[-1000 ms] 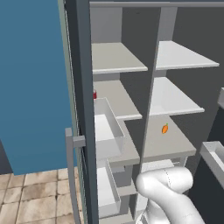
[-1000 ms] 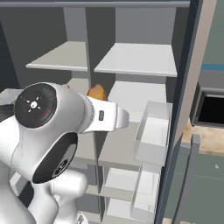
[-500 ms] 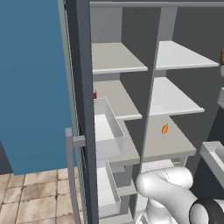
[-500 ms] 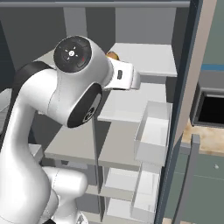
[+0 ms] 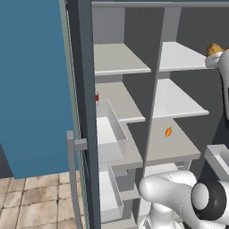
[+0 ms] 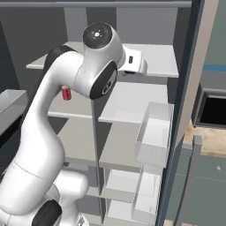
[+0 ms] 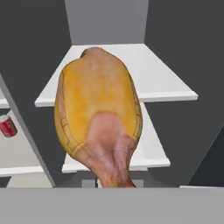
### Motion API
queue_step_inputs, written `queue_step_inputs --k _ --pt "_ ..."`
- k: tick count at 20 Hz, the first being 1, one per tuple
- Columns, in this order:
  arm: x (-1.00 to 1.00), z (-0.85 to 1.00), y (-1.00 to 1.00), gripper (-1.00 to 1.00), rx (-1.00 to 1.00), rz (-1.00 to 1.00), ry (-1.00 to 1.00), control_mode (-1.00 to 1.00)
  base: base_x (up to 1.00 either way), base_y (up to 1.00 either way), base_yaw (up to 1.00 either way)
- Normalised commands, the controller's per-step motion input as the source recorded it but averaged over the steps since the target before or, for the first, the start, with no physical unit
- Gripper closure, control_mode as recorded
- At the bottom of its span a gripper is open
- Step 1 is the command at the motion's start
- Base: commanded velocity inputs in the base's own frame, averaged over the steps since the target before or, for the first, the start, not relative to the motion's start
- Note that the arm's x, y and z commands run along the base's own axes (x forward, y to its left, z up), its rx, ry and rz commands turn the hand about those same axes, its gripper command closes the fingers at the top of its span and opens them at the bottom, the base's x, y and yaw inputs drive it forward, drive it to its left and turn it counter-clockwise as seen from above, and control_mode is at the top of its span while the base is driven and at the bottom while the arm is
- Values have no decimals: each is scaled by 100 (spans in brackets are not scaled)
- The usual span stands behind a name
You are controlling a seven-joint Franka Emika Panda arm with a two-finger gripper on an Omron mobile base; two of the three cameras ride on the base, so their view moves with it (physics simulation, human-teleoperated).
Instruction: Pick up the frozen chicken drumstick from the freezer, place it on any shelf in the fridge, and close the fridge and freezer doors when done.
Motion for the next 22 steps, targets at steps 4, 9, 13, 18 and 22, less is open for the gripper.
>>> queue_step_inputs --k 4,9,13,18,22 --pt "91 -14 0 100 0 0 7 -100 0 0 0" --pt "91 -22 -10 100 0 0 9 -100 0 0 0" --pt "90 -22 -18 100 0 0 6 -100 0 0 0" --pt "99 -15 -17 100 0 0 1 -100 0 0 0" --pt "100 -13 -16 100 0 0 0 -100 0 0 0"
